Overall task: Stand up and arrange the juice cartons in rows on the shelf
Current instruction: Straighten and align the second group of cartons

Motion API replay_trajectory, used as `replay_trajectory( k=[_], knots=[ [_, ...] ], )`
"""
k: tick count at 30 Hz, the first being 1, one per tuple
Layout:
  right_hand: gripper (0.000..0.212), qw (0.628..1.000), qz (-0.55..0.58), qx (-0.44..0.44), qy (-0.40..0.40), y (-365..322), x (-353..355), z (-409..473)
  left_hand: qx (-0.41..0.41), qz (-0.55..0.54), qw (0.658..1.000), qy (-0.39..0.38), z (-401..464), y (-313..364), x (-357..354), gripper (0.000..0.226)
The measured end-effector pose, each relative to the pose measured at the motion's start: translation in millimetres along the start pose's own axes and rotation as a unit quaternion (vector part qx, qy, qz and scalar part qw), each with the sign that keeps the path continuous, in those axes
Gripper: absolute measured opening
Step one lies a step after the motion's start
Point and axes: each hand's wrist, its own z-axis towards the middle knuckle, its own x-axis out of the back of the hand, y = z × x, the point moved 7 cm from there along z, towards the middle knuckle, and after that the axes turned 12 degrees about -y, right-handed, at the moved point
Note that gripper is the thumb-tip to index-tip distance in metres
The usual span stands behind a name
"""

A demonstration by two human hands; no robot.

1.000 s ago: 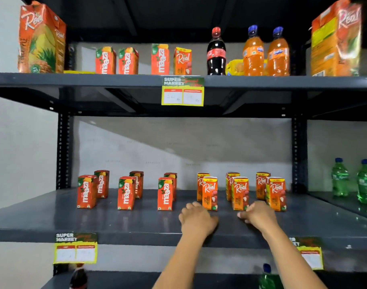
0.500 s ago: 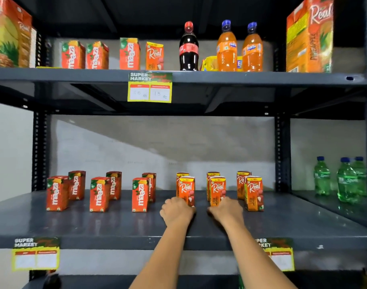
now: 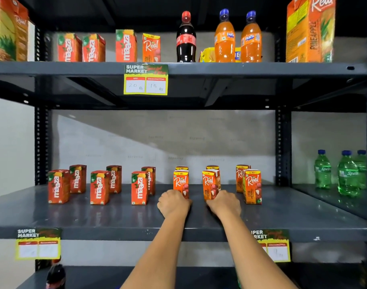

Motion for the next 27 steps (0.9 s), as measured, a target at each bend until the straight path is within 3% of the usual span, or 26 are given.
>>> replay_trajectory(
  k=[4, 6, 13, 19, 23, 27],
  knots=[
    [0.096, 0.999, 0.004, -0.048, -0.002, -1.7, -9.8, 8.6, 0.000, -0.003, 1.000, 0.002, 2.7, 0.9, -1.0, 0.067],
    [0.101, 0.997, 0.013, -0.071, 0.008, -3.0, -10.9, 11.5, 0.000, -0.003, 1.000, 0.004, 3.9, 0.3, -1.3, 0.068],
    [0.086, 0.987, 0.101, -0.106, 0.071, -8.6, -5.5, 13.2, 0.003, 0.005, 1.000, 0.004, 5.0, 0.5, -3.2, 0.064],
    [0.081, 0.985, 0.133, -0.090, 0.059, -11.7, -6.4, 18.1, 0.001, 0.001, 1.000, 0.011, 8.7, -0.6, -3.0, 0.065],
    [0.083, 0.993, 0.092, -0.067, 0.028, -5.1, -7.9, 19.0, -0.004, 0.004, 1.000, 0.006, 4.2, 0.4, -1.4, 0.063],
    [0.068, 0.997, 0.034, -0.067, 0.021, -0.8, -8.5, 15.8, 0.003, 0.004, 1.000, -0.001, 0.1, 1.1, -1.0, 0.067]
  ],
)
